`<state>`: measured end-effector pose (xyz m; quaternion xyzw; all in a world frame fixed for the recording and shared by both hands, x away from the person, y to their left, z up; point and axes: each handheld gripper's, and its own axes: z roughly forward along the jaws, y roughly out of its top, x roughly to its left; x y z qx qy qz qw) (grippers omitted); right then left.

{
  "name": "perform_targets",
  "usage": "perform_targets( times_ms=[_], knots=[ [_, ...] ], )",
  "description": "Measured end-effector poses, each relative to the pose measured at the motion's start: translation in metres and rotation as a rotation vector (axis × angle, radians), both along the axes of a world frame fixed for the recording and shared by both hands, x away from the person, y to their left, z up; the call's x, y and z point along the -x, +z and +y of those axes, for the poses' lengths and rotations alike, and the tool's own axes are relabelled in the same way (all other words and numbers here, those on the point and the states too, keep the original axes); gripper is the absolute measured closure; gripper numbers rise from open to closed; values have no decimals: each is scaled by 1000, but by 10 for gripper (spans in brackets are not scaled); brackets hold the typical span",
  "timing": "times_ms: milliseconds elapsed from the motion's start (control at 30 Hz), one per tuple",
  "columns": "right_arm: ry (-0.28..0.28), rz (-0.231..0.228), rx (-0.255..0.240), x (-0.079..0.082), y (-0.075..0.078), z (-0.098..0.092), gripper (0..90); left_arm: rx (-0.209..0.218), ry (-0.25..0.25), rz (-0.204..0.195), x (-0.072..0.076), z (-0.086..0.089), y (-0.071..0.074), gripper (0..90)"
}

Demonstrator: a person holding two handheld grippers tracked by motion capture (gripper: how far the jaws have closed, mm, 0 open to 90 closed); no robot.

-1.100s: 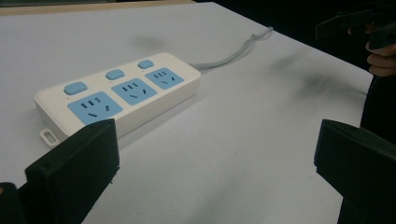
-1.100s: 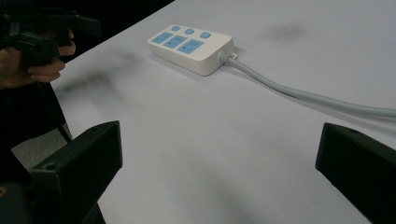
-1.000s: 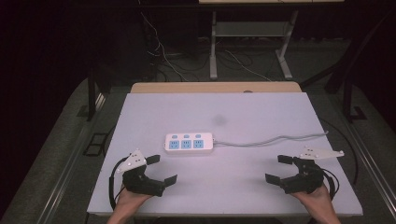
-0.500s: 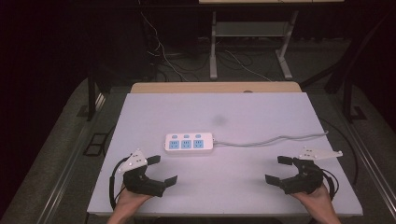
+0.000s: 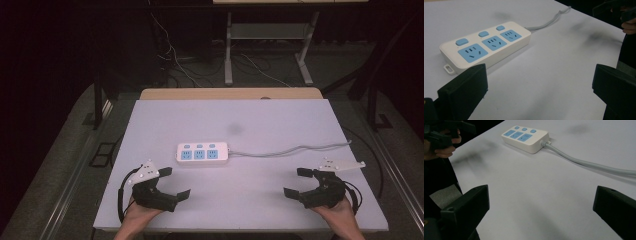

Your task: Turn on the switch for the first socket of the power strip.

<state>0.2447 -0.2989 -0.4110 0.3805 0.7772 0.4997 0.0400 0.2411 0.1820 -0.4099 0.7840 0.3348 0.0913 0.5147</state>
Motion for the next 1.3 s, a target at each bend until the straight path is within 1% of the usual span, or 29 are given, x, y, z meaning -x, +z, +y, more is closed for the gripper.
perform_targets(
  times_ms=[200,333,633,667,700,800,867,900,1033,1067,1300],
  knots=[
    [-4,-4,3,1,1,-2,2,-21,-10,7,0,-2,4,0],
    [-6,-7,3,2,1,-3,2,-61,-28,8,-1,-4,9,0],
    [-2,-6,7,2,1,-3,2,-77,-47,26,-7,-8,18,0],
    [-2,-6,9,2,1,-3,2,-82,-51,29,-8,-9,18,0],
    [-2,-7,9,2,1,-3,2,-95,-59,34,-9,-11,19,0],
    [-2,-7,10,2,1,-4,2,-102,-65,38,-11,-13,20,0],
    [-4,-6,9,2,1,-4,2,-114,-70,37,-13,-15,21,0],
    [-4,-6,8,2,1,-4,2,-109,-68,40,-13,-16,22,0],
    [-5,-7,10,3,1,-4,2,-116,-75,35,-18,-18,28,0],
    [-6,-7,10,3,1,-4,2,-122,-75,32,-21,-20,31,0],
    [-7,-7,9,3,2,-4,2,-134,-85,31,-30,-24,40,0]
  ],
)
